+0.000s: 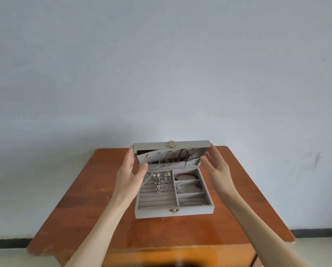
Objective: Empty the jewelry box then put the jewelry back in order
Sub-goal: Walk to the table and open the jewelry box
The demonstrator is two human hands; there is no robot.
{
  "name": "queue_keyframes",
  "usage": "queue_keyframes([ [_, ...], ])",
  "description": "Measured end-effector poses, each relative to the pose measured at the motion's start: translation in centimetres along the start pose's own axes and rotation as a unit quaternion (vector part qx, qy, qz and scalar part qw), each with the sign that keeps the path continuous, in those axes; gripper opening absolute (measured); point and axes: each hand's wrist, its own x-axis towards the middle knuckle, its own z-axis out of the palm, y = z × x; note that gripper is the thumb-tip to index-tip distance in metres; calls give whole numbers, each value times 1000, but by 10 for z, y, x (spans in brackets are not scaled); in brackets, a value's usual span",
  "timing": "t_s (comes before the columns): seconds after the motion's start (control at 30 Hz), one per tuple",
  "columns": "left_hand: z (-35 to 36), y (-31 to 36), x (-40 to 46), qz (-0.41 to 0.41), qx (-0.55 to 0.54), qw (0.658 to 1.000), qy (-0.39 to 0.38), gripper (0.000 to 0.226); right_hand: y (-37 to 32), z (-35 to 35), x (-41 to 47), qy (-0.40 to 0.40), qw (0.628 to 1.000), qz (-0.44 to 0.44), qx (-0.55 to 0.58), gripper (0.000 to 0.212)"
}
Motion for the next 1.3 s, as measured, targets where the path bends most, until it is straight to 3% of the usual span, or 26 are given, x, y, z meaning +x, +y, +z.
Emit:
queue_keyframes([
  [0.17,8,-5,43,-2,-12,1000,-4,69,5,10,41,-9,1000,-3,-13,58],
  [0.57,20,-32,129,-28,7,1000,-11,67,38,34,129,26,996,42,-73,55],
  [1.3,39,-56,220,-2,-34,999,30,64,64,53,211,55,993,1,-103,54],
])
